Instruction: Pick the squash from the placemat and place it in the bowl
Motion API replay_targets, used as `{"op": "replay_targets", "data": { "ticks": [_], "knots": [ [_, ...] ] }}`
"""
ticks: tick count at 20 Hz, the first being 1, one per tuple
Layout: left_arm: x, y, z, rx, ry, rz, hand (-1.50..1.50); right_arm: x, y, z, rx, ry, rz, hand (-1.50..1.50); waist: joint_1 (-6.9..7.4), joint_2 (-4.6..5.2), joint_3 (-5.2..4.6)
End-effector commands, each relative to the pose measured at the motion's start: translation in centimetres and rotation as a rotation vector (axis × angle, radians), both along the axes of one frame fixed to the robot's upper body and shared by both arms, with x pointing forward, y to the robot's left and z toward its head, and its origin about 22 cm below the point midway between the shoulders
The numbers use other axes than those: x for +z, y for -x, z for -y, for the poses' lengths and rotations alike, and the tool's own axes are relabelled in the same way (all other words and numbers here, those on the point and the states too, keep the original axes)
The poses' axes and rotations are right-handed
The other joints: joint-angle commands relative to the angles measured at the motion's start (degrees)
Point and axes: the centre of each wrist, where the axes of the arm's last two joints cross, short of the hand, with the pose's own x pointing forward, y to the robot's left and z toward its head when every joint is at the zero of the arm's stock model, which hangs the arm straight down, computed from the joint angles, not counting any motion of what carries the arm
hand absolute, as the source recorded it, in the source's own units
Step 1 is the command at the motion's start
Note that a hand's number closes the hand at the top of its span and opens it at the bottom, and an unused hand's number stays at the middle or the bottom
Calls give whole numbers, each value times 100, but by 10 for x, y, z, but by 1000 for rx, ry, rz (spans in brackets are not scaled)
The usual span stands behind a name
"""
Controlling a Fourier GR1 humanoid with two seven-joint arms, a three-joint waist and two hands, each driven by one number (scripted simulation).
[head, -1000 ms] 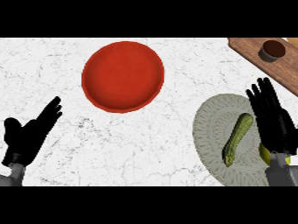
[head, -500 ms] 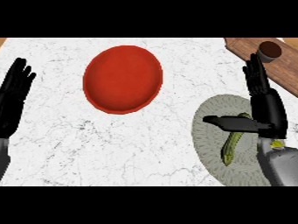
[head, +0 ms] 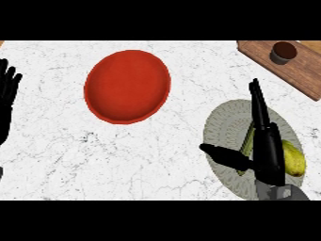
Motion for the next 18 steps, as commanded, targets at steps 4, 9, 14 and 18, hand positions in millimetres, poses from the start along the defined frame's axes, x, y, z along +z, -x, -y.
{"op": "replay_targets", "data": {
  "ticks": [4, 9, 14, 18],
  "knots": [
    [3, 0, 0, 24, 3, 6, 0, 47, 30, 19, -184, 227, -183, -150, -171, -30, -6],
    [5, -4, -2, 9, -3, 23, 0, 75, 46, 20, -165, 417, -467, -150, -102, 12, -7],
    [-5, -2, 3, -8, -2, 25, 0, 104, 69, 15, -104, 541, -688, -150, 10, 45, 7],
    [0, -5, 4, -5, 3, 15, 0, 129, 81, 13, -87, 584, -765, -150, 77, 60, 19]
  ]
}}
